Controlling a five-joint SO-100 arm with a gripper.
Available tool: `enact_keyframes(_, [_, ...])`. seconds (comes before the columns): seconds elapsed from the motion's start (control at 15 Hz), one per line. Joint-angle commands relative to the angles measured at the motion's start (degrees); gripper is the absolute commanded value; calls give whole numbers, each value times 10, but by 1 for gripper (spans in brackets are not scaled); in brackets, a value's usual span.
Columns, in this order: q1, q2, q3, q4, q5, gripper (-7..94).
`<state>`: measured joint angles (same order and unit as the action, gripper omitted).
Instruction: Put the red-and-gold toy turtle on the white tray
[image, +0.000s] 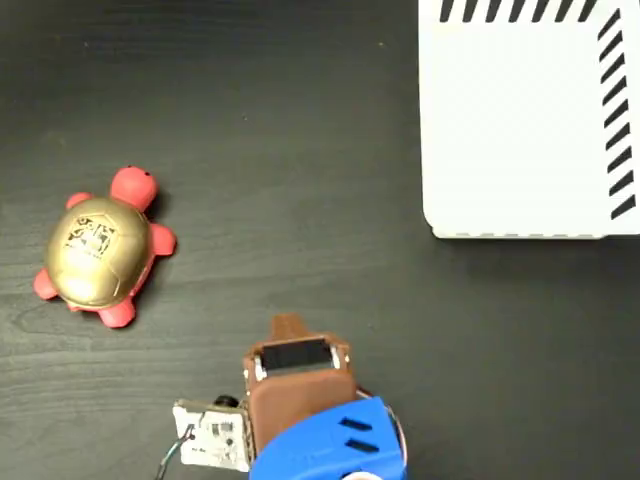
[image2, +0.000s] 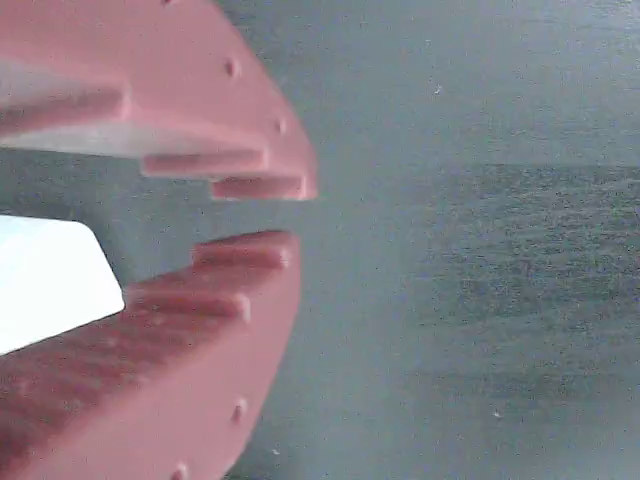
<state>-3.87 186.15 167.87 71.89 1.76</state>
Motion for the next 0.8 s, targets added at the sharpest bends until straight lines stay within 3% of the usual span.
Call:
enact_keyframes(0.0, [-10,0,-3,9,10,0])
enact_keyframes(0.4, [-29,-51,-11,-19,-1,0])
enact_keyframes(0.6, [-29,-248,-101,-105,-71,0])
enact_keyframes(0.73, [-32,-402,-256,-76,-141,0])
